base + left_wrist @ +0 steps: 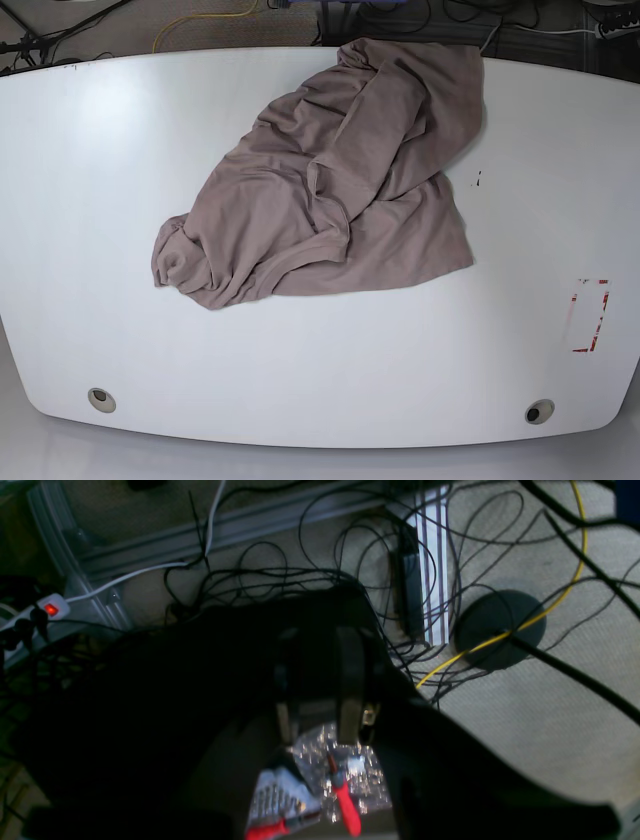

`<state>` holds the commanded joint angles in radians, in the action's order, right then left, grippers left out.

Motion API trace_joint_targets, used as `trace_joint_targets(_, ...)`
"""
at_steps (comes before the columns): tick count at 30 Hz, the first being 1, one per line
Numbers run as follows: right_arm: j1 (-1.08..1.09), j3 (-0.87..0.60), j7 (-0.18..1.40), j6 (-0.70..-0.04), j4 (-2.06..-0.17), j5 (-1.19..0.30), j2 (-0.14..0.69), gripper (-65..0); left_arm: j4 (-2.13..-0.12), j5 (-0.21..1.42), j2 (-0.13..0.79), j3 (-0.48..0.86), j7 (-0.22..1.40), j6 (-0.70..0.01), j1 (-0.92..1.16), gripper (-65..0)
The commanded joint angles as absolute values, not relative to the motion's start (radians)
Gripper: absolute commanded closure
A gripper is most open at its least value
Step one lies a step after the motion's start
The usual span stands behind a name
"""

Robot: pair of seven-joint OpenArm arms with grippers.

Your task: Fold the T-shirt properly

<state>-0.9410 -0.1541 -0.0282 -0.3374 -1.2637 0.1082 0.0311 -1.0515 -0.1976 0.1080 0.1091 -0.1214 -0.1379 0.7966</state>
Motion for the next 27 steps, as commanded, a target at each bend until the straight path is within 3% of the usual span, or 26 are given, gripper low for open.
trace_joint_targets(10, -1.083, -0.158, -0.085, -0.343, -1.435, 0.094, 0.028, -9.0, -1.258, -0.194, 0.099, 0.18, -0.103, -0.153, 0.915, -9.8)
trace_joint_targets(27, -1.124, -0.159, -0.062, -0.339, -1.517, 0.102, 0.033, -8.9, -1.347, -0.174, 0.097, 0.15, -0.134, -0.144, 0.96, -10.3)
